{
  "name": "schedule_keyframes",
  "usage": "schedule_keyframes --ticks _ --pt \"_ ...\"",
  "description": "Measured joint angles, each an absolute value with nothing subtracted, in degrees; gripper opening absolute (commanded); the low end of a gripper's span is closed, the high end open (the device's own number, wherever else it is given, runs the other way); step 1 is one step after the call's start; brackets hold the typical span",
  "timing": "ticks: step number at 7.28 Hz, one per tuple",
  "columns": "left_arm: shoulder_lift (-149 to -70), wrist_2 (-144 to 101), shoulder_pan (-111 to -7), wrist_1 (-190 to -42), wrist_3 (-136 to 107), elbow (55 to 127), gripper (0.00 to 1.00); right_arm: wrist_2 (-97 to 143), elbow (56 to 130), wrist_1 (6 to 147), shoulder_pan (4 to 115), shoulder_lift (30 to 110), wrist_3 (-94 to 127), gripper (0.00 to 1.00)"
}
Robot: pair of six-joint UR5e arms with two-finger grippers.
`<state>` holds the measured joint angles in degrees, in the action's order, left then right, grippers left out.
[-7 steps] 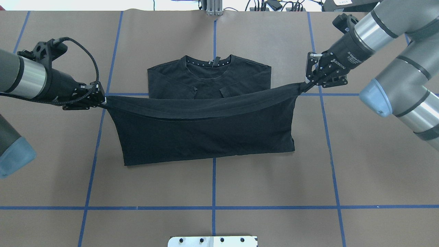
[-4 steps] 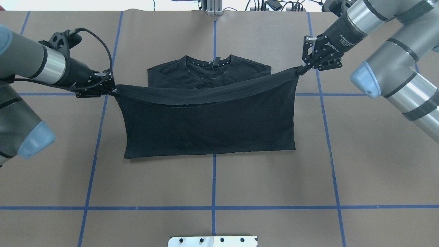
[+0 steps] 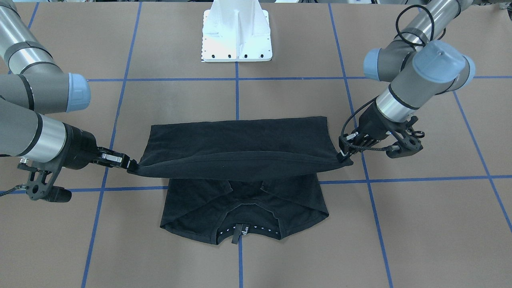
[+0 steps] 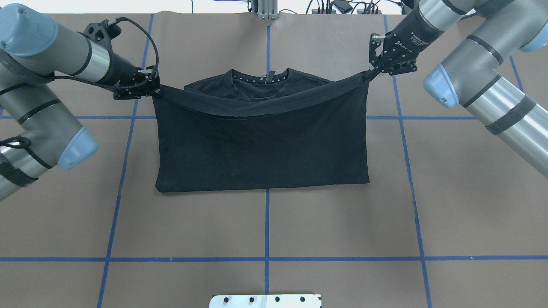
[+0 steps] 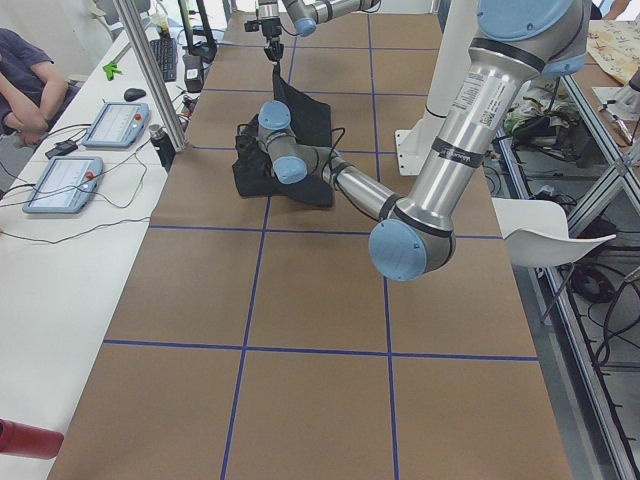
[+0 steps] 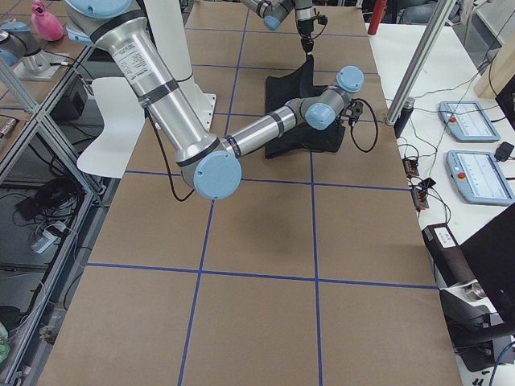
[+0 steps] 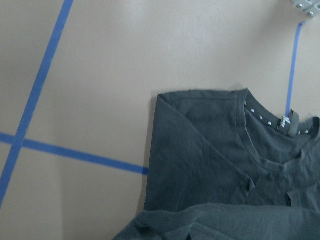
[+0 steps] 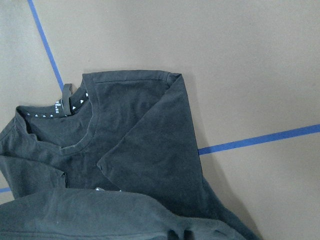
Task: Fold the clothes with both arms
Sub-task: 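Carry both hem corners over the shirt toward the collar with both grippers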
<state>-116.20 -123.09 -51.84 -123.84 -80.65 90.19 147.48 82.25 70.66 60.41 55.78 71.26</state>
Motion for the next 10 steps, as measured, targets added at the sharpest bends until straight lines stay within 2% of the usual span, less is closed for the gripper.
schedule_keyframes --ticks 3,6,10 --pt "-117.8 -121.6 -52.4 -123.9 -79.6 86.3 0.00 145.4 79.3 70.4 60.2 54.8 70.6 0.00" --pt "-118.8 -120.7 -52.9 -123.9 -79.1 83.1 0.00 142.9 73.2 70.0 60.1 51.7 69.8 0.00" --pt "-124.2 -118.7 -54.1 -123.5 -79.7 79.3 0.00 141.0 68.1 70.0 60.3 47.1 69.5 0.00"
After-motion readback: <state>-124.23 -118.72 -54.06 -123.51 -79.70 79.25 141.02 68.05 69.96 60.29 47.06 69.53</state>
